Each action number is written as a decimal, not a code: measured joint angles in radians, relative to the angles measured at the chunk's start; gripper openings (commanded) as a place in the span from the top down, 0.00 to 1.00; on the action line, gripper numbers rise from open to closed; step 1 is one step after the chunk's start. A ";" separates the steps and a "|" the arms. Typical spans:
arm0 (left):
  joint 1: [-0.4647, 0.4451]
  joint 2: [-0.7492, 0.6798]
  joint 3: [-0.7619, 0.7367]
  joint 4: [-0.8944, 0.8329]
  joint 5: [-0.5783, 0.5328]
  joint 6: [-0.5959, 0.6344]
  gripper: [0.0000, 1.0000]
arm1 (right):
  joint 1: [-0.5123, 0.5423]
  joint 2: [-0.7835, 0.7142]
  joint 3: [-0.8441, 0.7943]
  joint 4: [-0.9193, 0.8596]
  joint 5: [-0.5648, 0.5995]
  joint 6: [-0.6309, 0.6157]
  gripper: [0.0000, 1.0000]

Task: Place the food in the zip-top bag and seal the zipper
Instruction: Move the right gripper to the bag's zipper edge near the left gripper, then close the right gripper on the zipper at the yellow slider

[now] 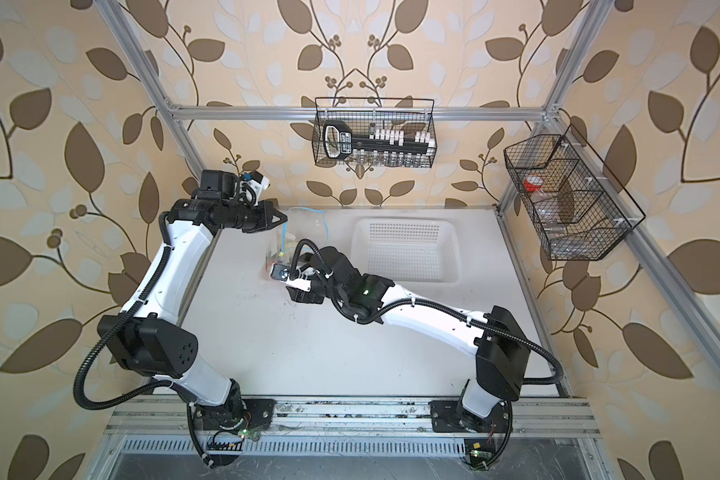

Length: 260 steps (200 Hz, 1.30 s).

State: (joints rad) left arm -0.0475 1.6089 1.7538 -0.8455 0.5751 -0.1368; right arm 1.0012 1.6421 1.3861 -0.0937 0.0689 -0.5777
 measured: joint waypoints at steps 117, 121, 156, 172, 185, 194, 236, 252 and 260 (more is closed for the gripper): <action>-0.039 0.012 0.020 -0.051 0.001 0.055 1.00 | 0.071 0.158 0.200 -0.161 0.203 -0.342 0.59; -0.039 0.013 0.021 -0.052 0.001 0.055 1.00 | 0.073 0.172 0.211 -0.169 0.211 -0.356 0.59; -0.047 0.014 0.023 -0.067 0.000 0.057 1.00 | 0.074 0.228 0.276 -0.218 0.266 -0.419 0.58; -0.052 0.015 0.023 -0.072 -0.004 0.060 1.00 | 0.074 0.228 0.290 -0.223 0.275 -0.433 0.56; -0.055 0.015 0.023 -0.072 -0.008 0.064 1.00 | 0.074 0.225 0.293 -0.223 0.275 -0.439 0.56; -0.058 0.015 0.023 -0.072 -0.009 0.067 1.00 | 0.074 0.224 0.293 -0.224 0.275 -0.443 0.55; -0.064 0.016 0.023 -0.076 -0.010 0.080 1.00 | 0.074 0.220 0.296 -0.229 0.275 -0.468 0.54; -0.066 0.018 0.025 -0.078 -0.012 0.081 1.00 | 0.068 0.220 0.307 -0.246 0.272 -0.476 0.54; -0.067 0.019 0.028 -0.079 -0.014 0.082 1.00 | 0.061 0.221 0.323 -0.271 0.267 -0.478 0.54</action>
State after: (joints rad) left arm -0.1146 1.6279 1.7817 -0.9241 0.5606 -0.0551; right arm 1.0622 1.8629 1.7096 -0.3645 0.3355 -1.0557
